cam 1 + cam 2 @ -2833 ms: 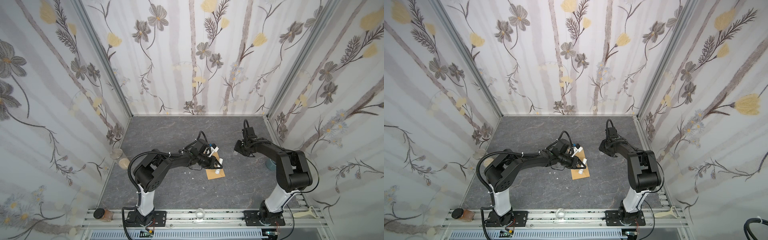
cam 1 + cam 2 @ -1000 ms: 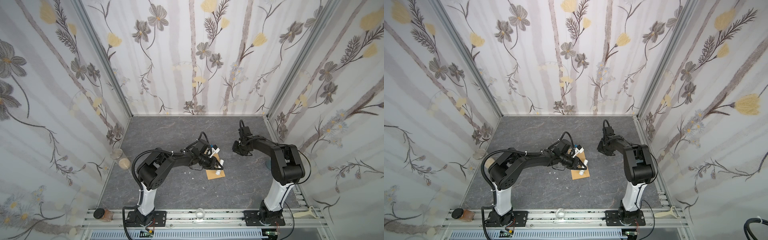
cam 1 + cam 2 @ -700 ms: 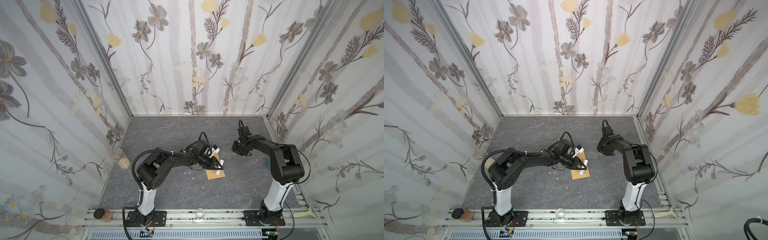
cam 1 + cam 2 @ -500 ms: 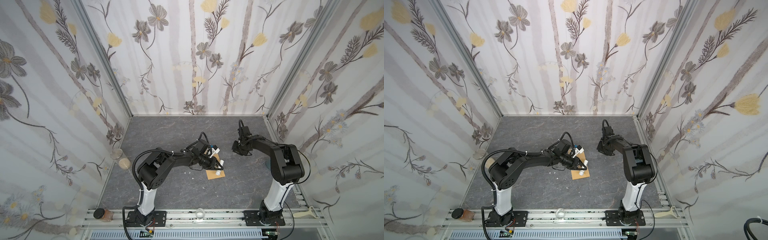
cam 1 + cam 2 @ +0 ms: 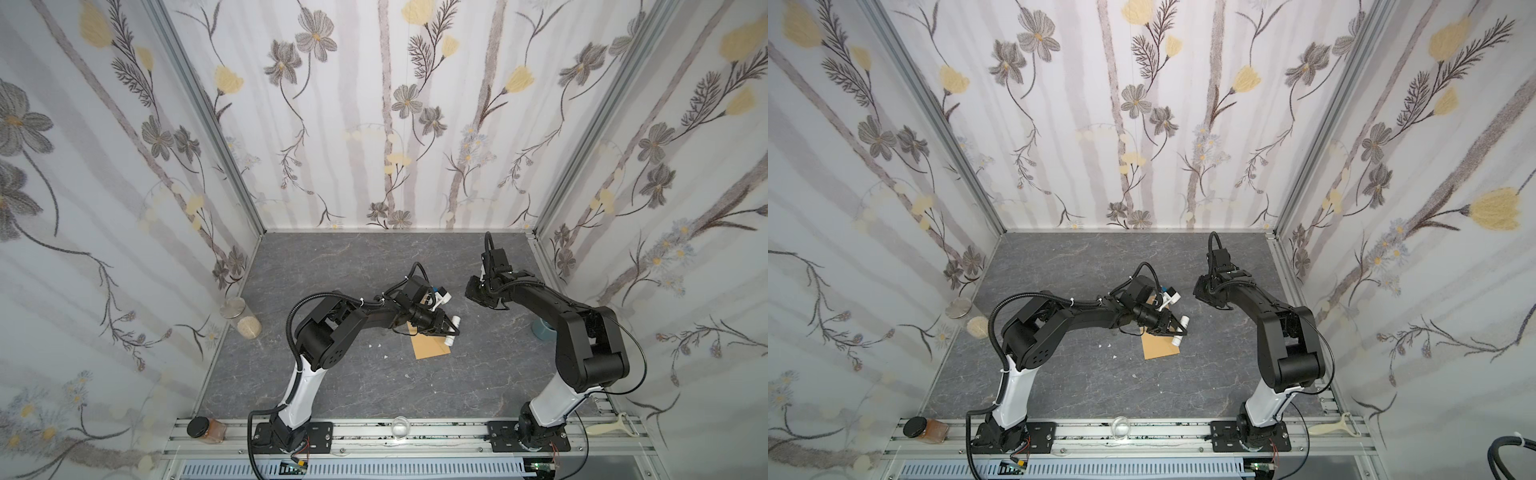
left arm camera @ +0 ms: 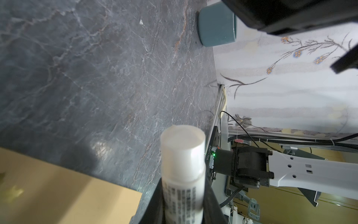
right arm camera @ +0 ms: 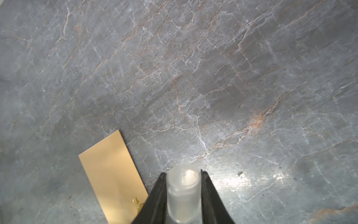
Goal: Place the letter into the envelope and seal it
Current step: 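Lift the clear cap with the right gripper toward the glue stick in the left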
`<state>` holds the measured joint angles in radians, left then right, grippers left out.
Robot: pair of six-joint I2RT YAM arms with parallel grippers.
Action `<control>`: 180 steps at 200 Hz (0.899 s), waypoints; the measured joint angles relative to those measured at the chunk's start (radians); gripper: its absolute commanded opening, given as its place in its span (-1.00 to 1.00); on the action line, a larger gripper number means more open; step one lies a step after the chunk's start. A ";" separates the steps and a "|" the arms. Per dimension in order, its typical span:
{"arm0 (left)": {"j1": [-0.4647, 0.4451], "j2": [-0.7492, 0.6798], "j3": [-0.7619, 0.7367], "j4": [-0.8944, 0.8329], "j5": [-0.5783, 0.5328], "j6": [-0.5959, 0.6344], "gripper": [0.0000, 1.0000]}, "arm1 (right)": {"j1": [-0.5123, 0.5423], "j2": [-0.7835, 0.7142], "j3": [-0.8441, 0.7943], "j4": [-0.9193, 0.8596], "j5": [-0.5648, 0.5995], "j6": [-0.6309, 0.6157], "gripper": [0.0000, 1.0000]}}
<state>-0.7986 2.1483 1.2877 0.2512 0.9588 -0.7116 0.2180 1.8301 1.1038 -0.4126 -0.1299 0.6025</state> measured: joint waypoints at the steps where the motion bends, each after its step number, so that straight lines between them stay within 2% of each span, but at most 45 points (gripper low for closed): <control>1: 0.000 0.003 0.003 0.001 0.001 -0.005 -1.00 | 0.000 -0.001 -0.001 0.001 -0.001 0.000 -0.43; 56: 0.002 0.056 0.068 0.100 0.007 -0.105 -1.00 | 0.033 -0.044 -0.076 0.065 -0.049 0.044 -0.43; 180: 0.025 0.081 0.059 0.195 0.010 -0.188 -1.00 | 0.051 -0.110 -0.143 0.107 -0.076 0.079 -0.44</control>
<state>-0.7738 2.2295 1.3464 0.4461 0.9688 -0.9001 0.2691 1.7203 0.9611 -0.3058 -0.2054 0.6819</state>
